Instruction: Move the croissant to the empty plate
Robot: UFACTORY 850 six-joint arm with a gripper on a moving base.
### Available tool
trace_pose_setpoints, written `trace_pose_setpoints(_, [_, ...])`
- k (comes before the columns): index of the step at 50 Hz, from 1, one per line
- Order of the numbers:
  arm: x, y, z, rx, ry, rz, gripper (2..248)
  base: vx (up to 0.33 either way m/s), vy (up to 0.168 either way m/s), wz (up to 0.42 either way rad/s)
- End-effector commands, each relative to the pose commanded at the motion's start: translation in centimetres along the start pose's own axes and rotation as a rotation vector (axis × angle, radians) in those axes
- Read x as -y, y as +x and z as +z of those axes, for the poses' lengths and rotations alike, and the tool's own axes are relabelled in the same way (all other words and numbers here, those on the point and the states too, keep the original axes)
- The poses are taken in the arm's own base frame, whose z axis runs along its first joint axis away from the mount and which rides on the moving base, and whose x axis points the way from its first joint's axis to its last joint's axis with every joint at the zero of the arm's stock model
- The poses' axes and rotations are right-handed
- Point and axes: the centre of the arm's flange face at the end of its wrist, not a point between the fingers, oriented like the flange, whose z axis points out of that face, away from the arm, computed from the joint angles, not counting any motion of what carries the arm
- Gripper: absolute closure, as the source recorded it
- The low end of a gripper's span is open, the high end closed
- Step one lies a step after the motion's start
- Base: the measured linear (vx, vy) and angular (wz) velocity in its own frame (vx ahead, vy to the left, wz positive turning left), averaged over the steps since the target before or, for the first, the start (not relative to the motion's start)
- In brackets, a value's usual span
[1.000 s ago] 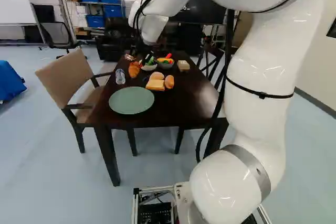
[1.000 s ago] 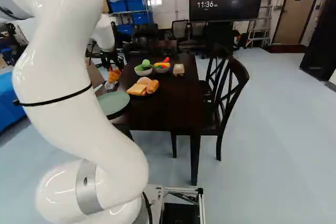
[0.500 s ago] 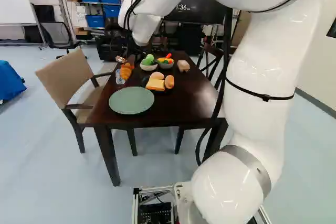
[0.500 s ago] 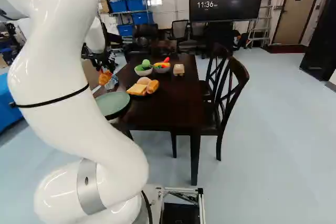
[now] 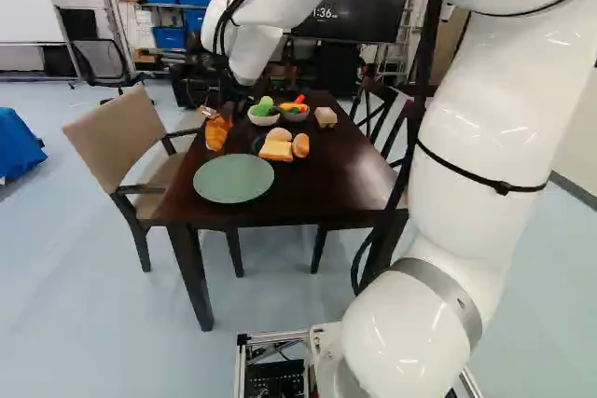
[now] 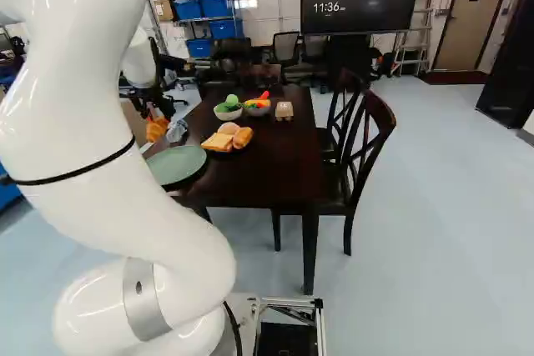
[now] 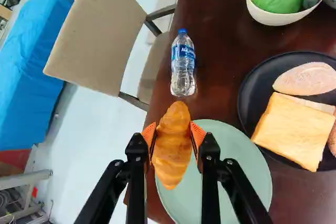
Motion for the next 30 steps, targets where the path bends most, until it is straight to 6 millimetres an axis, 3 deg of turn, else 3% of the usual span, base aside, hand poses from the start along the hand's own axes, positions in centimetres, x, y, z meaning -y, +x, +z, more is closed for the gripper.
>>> trace_pose_setpoints(30, [-1.0,-4.9,-3.4,0.01,0.002,-0.007,141,0.0,0.0,0.0])
